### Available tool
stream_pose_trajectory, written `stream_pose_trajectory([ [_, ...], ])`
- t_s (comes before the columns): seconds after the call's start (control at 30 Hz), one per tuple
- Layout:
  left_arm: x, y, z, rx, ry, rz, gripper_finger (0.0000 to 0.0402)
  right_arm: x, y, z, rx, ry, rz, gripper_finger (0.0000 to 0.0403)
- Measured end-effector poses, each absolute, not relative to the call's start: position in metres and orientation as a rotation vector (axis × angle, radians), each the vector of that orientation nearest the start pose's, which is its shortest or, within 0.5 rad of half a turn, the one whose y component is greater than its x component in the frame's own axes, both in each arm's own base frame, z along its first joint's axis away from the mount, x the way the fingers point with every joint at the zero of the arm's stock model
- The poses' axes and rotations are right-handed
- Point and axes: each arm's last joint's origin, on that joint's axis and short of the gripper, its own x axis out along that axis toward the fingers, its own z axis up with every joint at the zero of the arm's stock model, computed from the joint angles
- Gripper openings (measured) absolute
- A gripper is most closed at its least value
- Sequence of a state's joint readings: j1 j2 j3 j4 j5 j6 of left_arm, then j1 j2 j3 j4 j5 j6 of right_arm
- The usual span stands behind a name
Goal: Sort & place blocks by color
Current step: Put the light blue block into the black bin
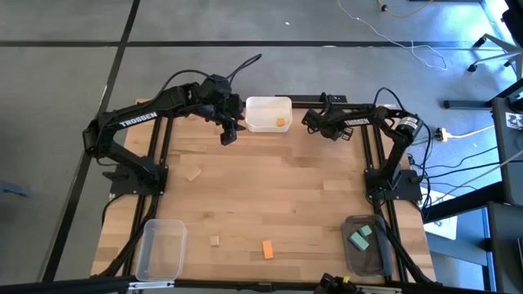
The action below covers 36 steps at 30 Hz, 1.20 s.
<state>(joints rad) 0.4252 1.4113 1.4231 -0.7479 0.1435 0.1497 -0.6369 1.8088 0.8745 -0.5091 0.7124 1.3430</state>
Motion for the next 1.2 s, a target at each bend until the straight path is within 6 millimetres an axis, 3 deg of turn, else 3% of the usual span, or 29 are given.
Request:
stream_pose_trajectory([
  [0.33,0.269,0.117,0.362,-0.065,0.726,0.215,0.0174,0.22,-0.187,0.11,0.832,0.557,-1.899,0.0169],
  [0.83,0.269,0.117,0.362,-0.073,0.725,0.218,0.0174,0.213,-0.194,0.11,0.857,0.553,-1.923,0.0008],
  [1.0,0.269,0.117,0.362,-0.074,0.726,0.218,0.0174,0.214,-0.194,0.109,0.84,0.608,-1.891,0.001],
  [1.2,0.269,0.117,0.362,-0.074,0.729,0.217,0.0174,0.224,-0.183,0.114,0.778,0.841,-1.677,0.0004],
])
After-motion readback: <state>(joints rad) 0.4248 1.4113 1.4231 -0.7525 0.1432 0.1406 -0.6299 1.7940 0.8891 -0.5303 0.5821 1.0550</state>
